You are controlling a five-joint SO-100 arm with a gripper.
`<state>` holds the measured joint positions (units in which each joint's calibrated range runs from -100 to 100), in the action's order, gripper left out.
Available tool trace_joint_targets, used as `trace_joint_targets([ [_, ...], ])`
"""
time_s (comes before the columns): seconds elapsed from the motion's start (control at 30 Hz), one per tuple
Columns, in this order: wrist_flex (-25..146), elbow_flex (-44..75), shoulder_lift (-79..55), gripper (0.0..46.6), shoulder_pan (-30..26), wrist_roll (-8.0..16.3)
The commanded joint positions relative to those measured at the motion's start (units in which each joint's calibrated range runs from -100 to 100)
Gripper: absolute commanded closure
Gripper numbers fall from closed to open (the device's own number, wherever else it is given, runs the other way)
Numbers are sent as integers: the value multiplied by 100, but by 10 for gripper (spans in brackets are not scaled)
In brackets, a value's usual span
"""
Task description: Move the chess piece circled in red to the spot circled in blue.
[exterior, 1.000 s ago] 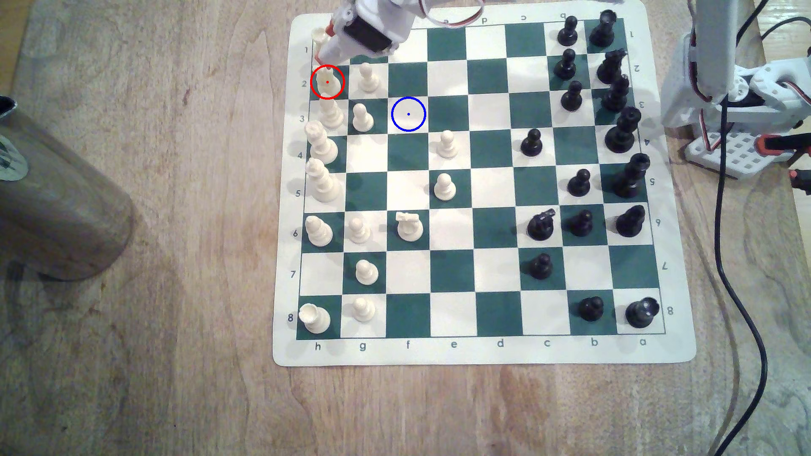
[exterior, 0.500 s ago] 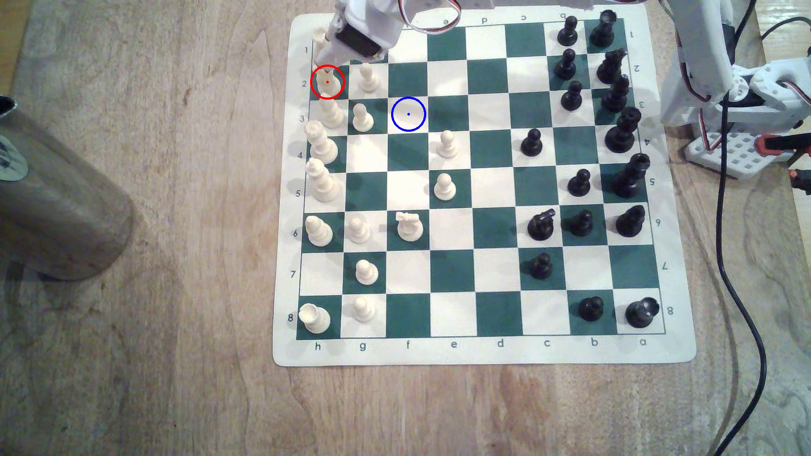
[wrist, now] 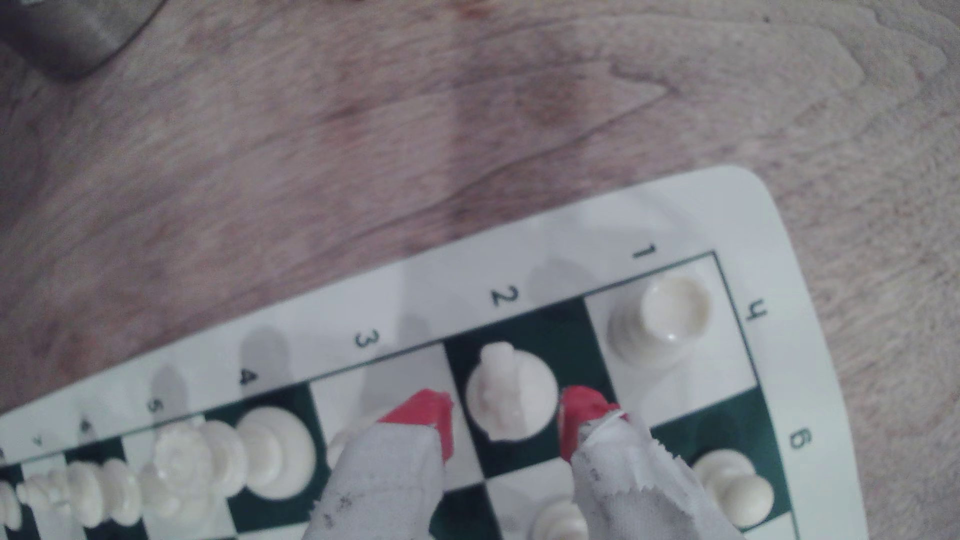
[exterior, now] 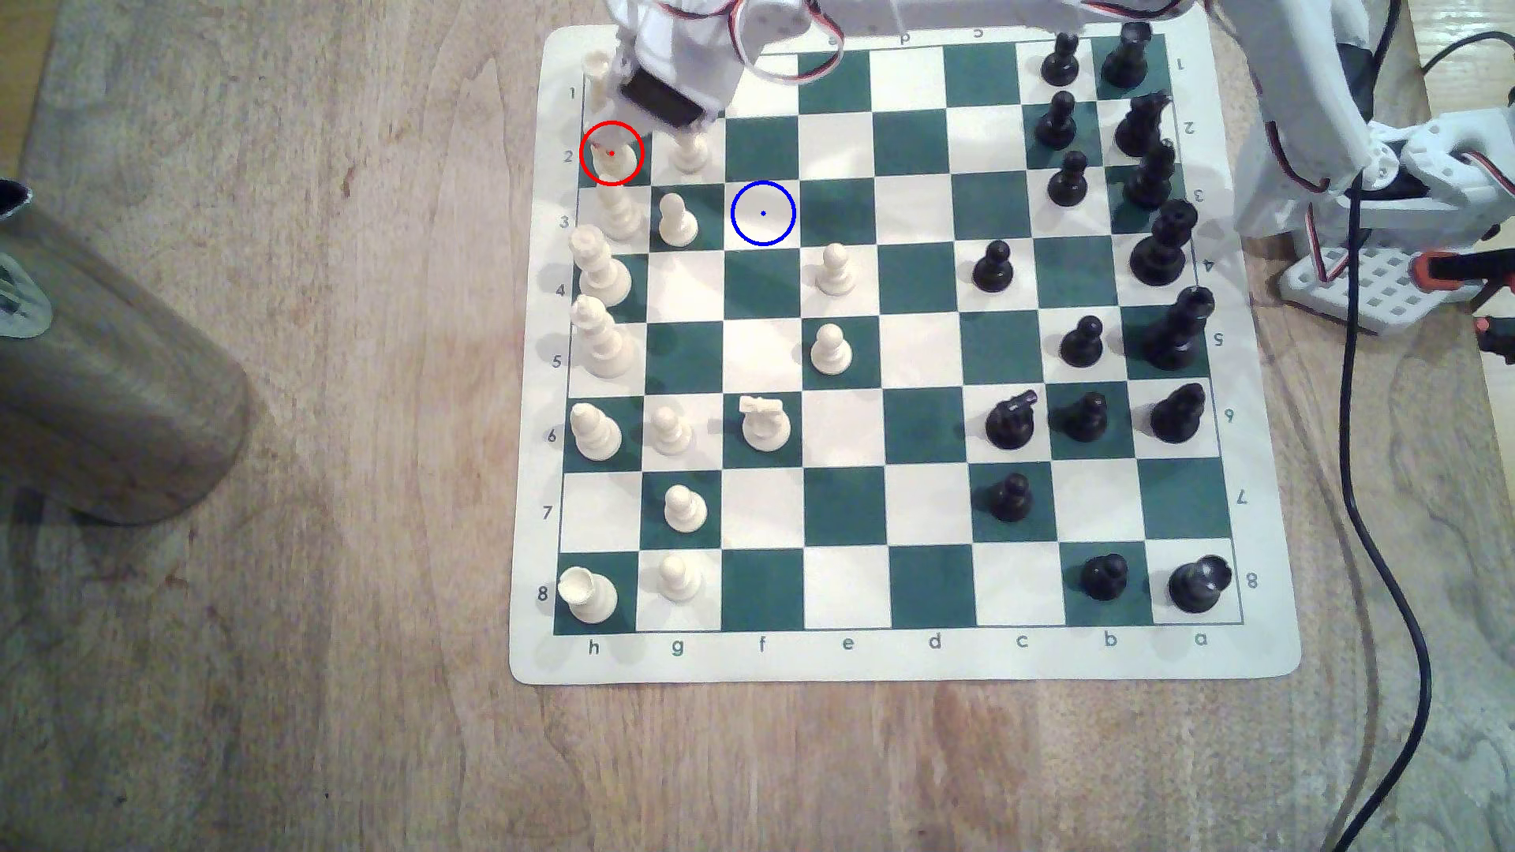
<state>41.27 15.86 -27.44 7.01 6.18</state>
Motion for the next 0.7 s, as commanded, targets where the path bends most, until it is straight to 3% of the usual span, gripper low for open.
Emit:
trace_joint_targets([
  [0.0,-123,726,36,356,23,5],
  [0.37,-123,1188,-448,358,31,10],
  [0.5,-147,1243,-507,383,46,10],
  [0.67,-123,1252,-490,464,46,10],
])
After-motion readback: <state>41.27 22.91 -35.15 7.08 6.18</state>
